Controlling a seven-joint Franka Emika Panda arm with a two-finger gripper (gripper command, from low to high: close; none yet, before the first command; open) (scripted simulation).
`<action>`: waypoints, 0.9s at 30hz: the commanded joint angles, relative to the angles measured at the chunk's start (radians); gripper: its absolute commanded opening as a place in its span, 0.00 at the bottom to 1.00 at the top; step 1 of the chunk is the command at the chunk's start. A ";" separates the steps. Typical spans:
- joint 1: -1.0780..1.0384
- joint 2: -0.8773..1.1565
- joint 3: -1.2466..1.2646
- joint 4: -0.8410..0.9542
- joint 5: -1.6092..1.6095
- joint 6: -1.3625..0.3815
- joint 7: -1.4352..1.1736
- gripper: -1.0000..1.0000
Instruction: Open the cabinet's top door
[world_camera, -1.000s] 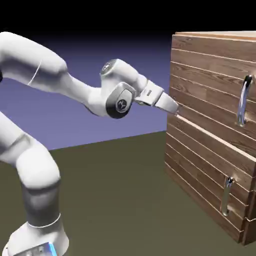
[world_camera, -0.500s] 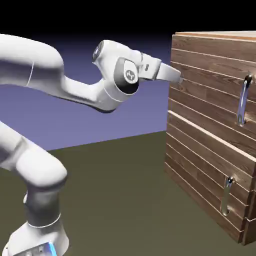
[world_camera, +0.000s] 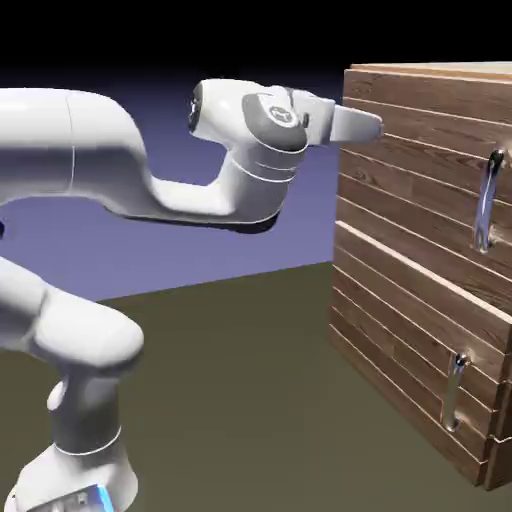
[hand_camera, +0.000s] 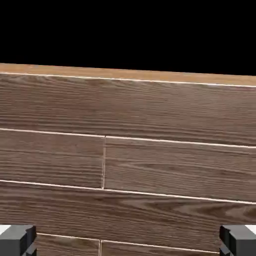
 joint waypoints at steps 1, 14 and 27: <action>0.017 -0.007 -0.019 0.011 -0.044 0.001 0.030 0.50; 0.232 -0.091 -0.268 0.160 -0.609 0.008 0.421 0.50; 0.437 -0.172 -0.504 0.302 -1.146 0.015 0.793 0.50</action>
